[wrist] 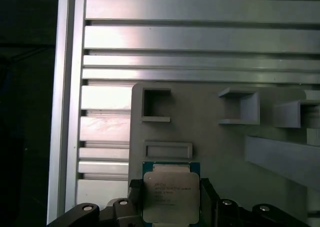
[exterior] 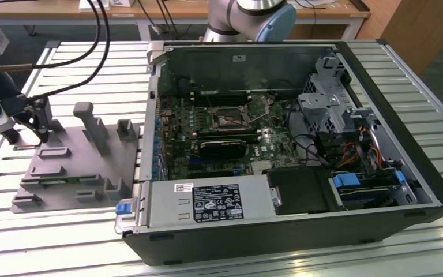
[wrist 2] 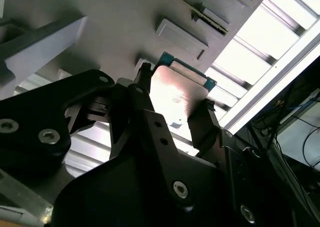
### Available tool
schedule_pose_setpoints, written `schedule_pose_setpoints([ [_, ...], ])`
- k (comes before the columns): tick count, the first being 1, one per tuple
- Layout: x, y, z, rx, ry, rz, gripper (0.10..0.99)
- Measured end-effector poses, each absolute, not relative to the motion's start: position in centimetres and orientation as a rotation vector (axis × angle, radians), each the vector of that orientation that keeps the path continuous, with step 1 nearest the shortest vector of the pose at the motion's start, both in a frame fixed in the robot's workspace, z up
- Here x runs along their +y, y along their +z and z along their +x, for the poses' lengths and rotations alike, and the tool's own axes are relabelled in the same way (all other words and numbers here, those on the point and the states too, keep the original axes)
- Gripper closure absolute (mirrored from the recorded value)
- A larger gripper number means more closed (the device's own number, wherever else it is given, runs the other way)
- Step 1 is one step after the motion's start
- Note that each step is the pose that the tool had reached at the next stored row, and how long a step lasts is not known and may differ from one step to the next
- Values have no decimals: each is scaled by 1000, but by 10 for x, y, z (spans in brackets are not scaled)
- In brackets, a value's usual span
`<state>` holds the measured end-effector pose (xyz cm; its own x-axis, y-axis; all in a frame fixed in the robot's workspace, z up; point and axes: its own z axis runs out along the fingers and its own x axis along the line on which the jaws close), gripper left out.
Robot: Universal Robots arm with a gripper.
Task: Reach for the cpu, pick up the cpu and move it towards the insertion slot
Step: 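Pick up the cpu and move it towards the insertion slot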
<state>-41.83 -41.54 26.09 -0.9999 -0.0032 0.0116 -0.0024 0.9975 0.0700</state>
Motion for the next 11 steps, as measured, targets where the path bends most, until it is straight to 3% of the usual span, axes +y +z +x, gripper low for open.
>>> schedule_pose_setpoints([
  [11,-415,279,-418,-3128,-110,4,541],
])
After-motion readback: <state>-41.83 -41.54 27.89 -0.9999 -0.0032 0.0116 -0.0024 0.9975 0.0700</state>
